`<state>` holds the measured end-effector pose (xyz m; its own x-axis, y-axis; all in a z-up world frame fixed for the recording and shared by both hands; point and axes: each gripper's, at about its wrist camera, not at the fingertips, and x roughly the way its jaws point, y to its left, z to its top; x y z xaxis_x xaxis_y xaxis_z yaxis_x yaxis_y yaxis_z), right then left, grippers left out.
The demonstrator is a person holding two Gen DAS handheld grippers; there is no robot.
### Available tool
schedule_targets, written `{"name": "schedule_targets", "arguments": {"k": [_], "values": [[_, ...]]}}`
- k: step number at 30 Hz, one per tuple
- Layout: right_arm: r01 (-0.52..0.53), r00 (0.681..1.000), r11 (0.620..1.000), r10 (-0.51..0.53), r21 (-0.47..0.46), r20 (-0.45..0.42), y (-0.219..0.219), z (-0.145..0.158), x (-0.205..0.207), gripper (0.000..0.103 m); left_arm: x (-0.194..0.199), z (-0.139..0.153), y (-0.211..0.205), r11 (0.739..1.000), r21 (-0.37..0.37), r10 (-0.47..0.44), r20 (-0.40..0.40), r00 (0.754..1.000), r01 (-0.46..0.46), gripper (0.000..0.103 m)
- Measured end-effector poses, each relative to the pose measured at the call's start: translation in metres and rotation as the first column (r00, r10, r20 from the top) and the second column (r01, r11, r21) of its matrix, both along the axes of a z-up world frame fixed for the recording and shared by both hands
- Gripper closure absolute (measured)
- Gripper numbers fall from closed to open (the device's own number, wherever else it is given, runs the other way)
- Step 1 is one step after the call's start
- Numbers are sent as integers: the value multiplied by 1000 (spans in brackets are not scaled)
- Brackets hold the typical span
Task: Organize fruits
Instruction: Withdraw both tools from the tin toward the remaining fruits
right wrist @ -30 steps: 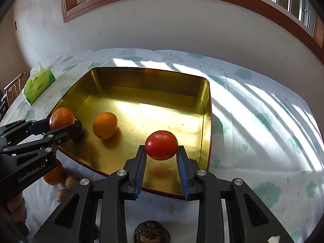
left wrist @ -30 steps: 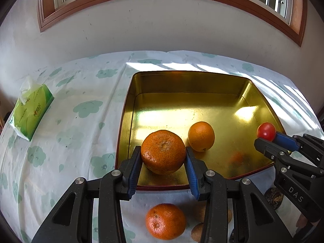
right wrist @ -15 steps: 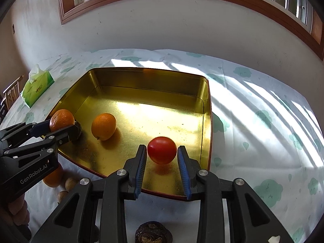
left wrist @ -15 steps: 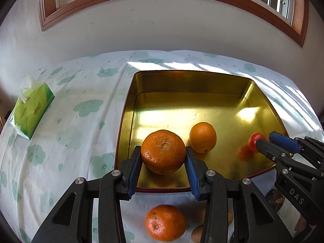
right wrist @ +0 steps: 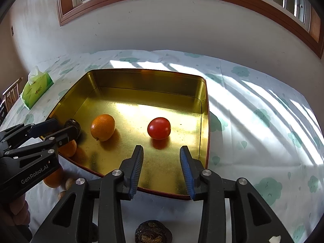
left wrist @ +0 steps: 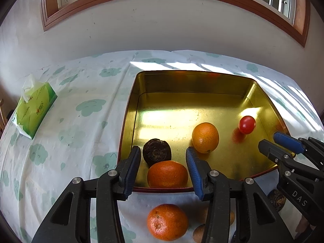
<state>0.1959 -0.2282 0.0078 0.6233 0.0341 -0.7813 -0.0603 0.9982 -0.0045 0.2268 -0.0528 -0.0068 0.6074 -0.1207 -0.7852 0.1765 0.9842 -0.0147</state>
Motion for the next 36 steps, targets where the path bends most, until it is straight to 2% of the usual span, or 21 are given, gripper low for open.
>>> {"name": "schedule_targets", "arguments": {"k": [5,24,30,36], "values": [[-7,1000,1000,7,-5,7,2,5,-6,68,-7,5,-2,1000,10,-7,14,1000,6,50],[-3,998,1000,2,17,71,6,40,-76,68,-76,42,0,1000,2,-15,82,996,15,49],[8,998,1000,-9,17,63,0,37,-104,68,-101,41,3,1000,8,-15,86,996,14,49],[28,999,999,-29,25,38,-6,25,-126,68,-124,28,10,1000,15,-6,66,998,5,49]]}}
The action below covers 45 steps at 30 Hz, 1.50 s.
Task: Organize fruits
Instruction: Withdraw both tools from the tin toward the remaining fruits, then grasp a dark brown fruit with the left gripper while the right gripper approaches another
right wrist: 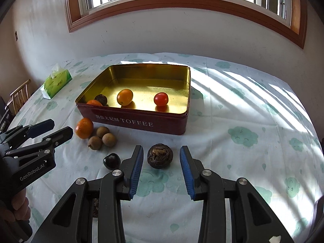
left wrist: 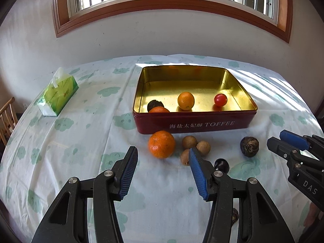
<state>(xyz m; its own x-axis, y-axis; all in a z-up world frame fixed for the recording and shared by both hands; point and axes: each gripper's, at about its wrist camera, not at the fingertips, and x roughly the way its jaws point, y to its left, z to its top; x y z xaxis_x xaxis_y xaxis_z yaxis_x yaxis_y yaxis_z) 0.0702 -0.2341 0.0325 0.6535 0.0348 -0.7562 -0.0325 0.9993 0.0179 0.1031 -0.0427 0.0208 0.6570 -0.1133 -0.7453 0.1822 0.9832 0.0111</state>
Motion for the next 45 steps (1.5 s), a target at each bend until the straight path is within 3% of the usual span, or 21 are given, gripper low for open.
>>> {"name": "schedule_targets", "arguments": {"k": [16,24,45], "values": [[32,998,999,-31,14,-52,-13,-27,-42,68,-44,-41,35,999,13,54,-75,996,-53,49],[17,997,1000,-16,13,-76,-6,-38,-60,68,-70,-49,39,999,12,44,-89,995,-43,49],[68,994,998,-68,5,-81,-25,-50,-104,68,-111,-45,-32,991,-41,-132,-100,986,128,49]]}}
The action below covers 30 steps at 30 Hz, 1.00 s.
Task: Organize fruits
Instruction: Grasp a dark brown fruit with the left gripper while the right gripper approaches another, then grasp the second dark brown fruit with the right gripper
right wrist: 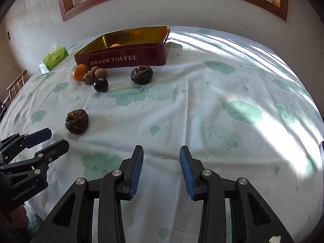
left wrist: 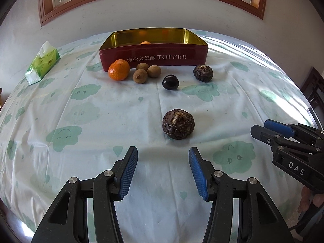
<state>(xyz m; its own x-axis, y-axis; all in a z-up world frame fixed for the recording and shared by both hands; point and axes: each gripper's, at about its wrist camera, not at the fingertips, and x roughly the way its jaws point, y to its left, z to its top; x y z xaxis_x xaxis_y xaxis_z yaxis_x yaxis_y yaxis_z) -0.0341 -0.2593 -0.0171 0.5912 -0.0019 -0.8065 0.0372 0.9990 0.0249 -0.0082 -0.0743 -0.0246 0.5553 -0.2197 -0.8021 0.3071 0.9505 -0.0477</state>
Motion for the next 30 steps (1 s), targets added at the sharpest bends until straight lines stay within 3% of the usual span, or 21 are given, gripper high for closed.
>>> {"name": "schedule_targets", "arguments": {"k": [23,30], "values": [[17,999,999,-18,30,31,-10,-1,-12,68,24,-8,-26,999,16,44,18,999,-44,44],[10,999,1000,-10,13,32,-6,-1,-7,66,24,-7,-21,999,10,34,35,999,-34,64]]}}
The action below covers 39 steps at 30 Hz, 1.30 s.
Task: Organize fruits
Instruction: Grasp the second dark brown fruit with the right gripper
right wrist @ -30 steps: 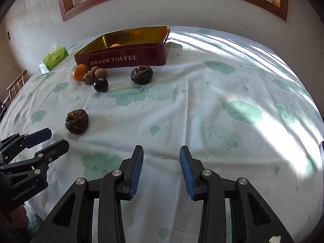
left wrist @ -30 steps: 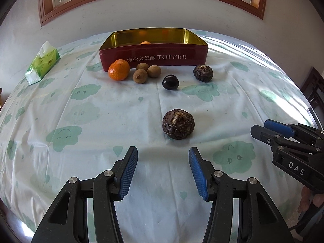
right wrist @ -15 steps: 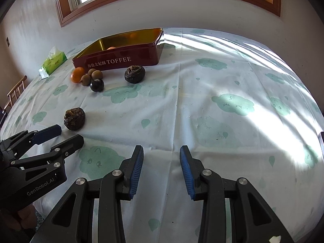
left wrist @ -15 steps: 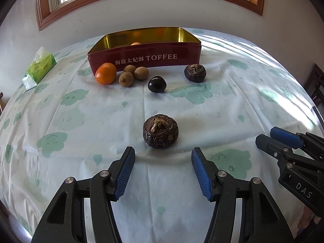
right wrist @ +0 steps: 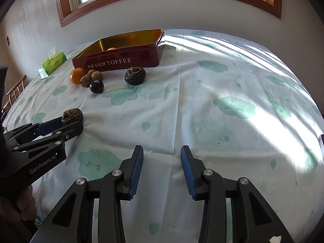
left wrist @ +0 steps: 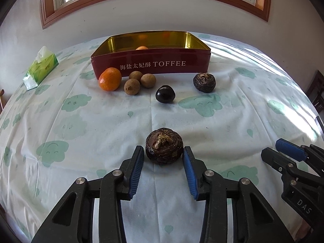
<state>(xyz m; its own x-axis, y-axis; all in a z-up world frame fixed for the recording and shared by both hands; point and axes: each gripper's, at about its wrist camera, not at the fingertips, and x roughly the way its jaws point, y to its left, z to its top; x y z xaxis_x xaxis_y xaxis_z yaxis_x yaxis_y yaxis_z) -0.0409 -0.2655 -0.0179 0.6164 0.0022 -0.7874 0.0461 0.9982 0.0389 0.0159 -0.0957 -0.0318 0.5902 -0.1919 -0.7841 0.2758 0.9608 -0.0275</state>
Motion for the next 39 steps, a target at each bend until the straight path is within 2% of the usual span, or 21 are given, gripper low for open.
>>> {"name": "schedule_targets", "arguments": {"k": [15,21,31,39], "values": [[-90,996,994,90,-57,-1,28,-3,38,66,12,-1,37,999,0,44,4,999,-44,66],[-124,992,990,124,-72,-2,37,-4,68,59,25,-2,55,997,2,77,6,997,-77,66],[-128,992,990,127,-67,-15,41,-5,114,59,46,-2,76,994,0,112,1,994,-112,66],[-108,994,992,107,-61,-14,39,-5,135,59,60,-2,82,992,1,128,-8,992,-128,66]]}}
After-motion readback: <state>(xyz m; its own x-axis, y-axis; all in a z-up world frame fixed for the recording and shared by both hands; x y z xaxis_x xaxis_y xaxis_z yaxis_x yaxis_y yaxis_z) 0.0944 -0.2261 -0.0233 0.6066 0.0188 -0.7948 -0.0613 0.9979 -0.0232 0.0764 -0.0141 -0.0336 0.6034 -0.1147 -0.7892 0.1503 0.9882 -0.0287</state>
